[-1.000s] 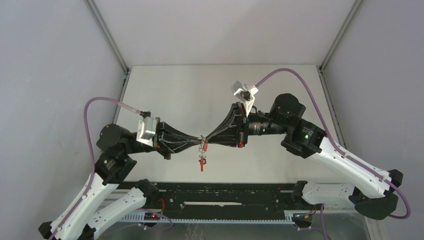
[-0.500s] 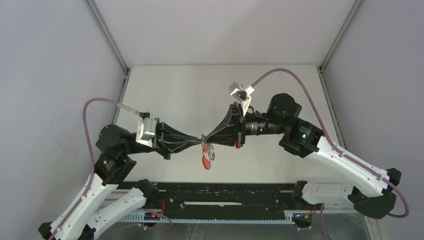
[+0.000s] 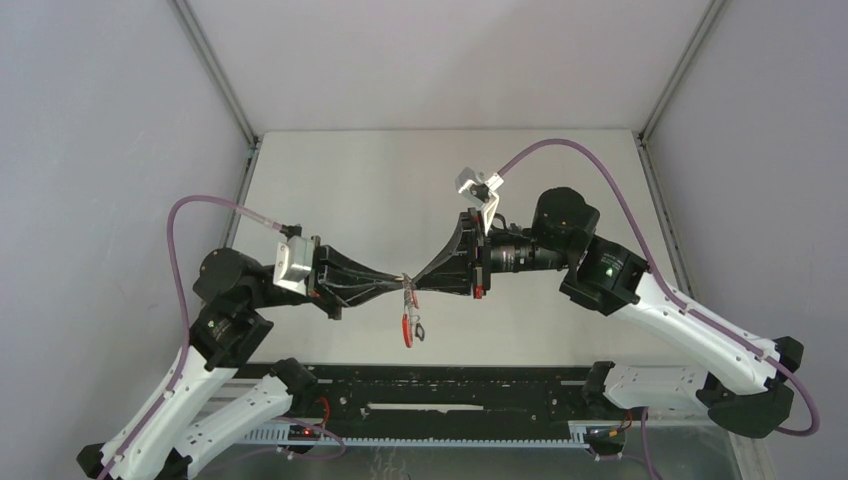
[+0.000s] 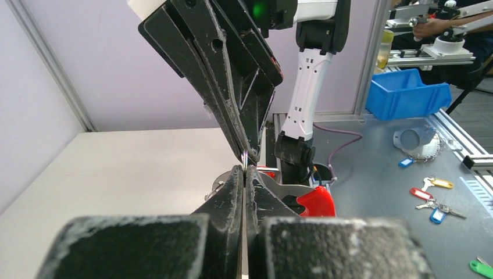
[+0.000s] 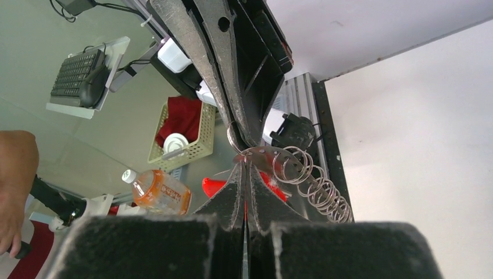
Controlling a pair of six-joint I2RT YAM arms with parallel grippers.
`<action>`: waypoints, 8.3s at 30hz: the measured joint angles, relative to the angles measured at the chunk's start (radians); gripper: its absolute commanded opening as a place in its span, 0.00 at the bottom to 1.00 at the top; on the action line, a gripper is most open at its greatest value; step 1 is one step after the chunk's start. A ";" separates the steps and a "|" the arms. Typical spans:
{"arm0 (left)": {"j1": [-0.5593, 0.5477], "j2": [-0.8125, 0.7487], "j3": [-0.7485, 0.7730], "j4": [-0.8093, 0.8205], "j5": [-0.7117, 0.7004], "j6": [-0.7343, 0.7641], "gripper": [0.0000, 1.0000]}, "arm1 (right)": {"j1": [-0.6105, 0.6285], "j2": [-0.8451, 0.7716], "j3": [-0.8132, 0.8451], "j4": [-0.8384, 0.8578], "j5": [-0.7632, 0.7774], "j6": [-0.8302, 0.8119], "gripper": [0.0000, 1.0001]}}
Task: Put the keys on the keyring
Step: Adjust the key on the keyring, then place the keyring at the center of the board.
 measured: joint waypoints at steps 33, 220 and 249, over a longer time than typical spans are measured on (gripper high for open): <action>0.001 -0.003 0.000 0.039 0.049 0.001 0.00 | 0.014 0.039 0.101 -0.122 -0.018 -0.143 0.44; 0.003 0.010 -0.002 -0.225 -0.431 0.169 1.00 | 0.214 0.071 -0.158 -0.046 0.730 -0.175 0.00; 0.518 0.375 0.149 -0.903 -0.823 0.401 1.00 | -0.435 0.703 -0.182 0.136 0.030 0.236 0.02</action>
